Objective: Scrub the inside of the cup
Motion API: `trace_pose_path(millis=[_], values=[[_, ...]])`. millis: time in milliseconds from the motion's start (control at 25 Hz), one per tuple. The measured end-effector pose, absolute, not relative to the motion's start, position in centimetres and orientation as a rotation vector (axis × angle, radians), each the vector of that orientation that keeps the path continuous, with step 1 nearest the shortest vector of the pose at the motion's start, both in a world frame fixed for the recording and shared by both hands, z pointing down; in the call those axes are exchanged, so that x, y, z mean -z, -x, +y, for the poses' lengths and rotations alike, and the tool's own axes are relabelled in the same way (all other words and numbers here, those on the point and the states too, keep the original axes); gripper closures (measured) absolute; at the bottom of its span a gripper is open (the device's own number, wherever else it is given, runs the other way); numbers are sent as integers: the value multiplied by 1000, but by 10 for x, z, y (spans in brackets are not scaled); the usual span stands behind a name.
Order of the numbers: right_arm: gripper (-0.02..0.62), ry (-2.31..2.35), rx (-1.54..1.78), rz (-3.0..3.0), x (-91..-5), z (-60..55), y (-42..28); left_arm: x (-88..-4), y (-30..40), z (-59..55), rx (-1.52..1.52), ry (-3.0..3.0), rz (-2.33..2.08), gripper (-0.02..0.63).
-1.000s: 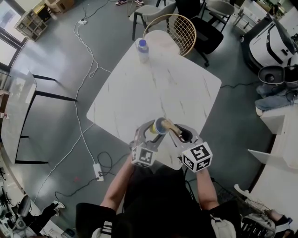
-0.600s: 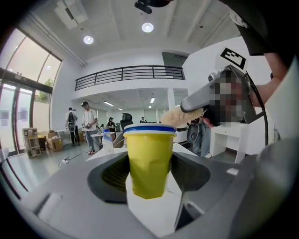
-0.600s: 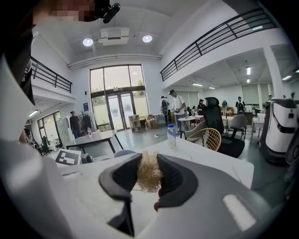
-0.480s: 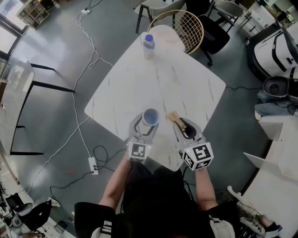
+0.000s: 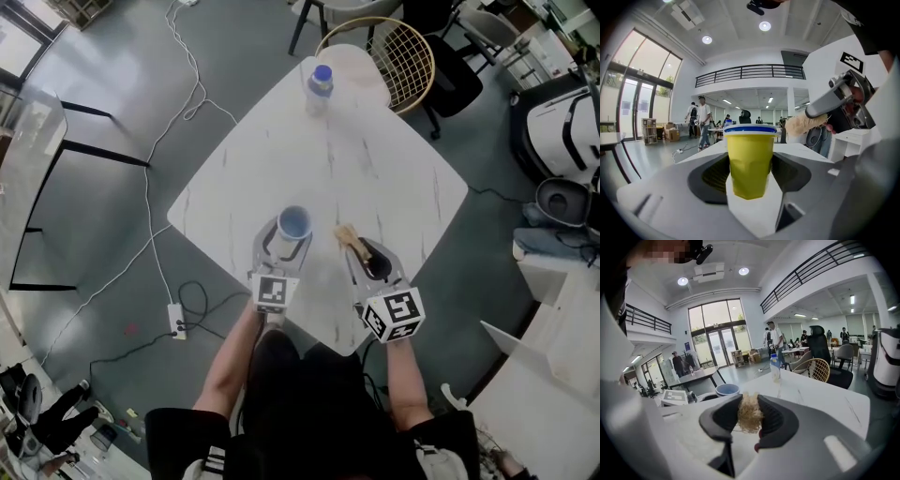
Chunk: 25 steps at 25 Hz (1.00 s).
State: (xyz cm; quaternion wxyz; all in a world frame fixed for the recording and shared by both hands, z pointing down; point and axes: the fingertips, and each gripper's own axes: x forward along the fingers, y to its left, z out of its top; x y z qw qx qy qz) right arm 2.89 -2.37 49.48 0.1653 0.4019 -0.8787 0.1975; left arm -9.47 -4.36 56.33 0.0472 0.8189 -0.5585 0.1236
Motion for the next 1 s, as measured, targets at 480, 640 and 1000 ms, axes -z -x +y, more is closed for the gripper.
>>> trace_pose_path(millis=[480, 640, 1000], values=[[491, -1103, -615, -2454, -533, -51, -35, -622, 113, -101, -382, -2384, -1739, 319], [491, -1103, -633, -2443, -541, -55, -42, -633, 108, -112, -410, -2380, -1732, 318], [491, -1096, -653, -2431, -549, -61, -50, -644, 112, -127, -433, -2344, -1760, 318]])
